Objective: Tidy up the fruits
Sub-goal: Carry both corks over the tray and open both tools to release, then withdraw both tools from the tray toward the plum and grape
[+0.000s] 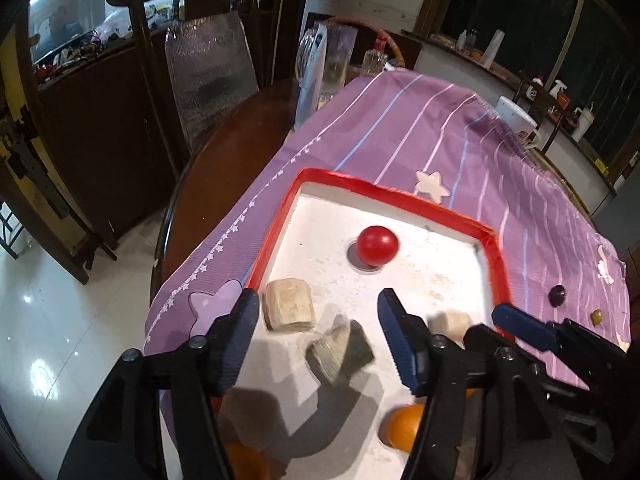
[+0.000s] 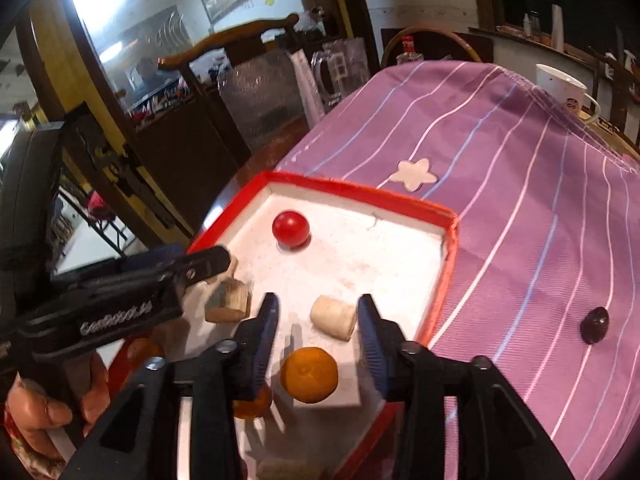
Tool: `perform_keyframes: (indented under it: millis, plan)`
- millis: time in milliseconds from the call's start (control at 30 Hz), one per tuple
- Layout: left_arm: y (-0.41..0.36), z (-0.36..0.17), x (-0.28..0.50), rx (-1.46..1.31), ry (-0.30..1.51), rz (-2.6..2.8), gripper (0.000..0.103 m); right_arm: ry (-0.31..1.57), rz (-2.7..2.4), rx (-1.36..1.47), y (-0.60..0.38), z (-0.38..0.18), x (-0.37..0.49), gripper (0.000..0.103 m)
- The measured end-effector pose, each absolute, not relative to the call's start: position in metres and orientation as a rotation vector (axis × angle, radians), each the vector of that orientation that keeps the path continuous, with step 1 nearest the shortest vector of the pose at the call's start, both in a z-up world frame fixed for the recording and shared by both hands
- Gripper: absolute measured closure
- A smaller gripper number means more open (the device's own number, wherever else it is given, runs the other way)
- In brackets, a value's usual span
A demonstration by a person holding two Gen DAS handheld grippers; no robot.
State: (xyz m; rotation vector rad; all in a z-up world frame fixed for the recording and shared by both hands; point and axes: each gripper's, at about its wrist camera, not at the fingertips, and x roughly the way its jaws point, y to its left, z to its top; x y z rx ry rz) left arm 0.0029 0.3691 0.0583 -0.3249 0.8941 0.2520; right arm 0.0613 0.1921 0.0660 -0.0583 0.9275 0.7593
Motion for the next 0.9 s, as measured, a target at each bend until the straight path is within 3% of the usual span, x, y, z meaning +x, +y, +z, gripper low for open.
perform_keyframes:
  millis: [133,267,467,900]
  plan:
    - [0.35,0.078,-0.019,-0.298,0.848,0.26,0.039,0.914,0.729,0.01,0.166,0.08,0.056,0.052]
    - [0.32,0.097,-0.052,-0.282,0.778,0.252,0.028,0.903,0.688,0.053,0.126,0.093,0.035,0.051]
    - [0.246,0.114,-0.103,-0.216,0.677,0.262,0.019,0.864,0.571,0.065,0.052,0.1,-0.012,0.051]
    - [0.135,0.11,-0.123,0.07,0.647,0.262,0.018,0.888,0.401,0.268,-0.049,0.069,-0.044,0.048]
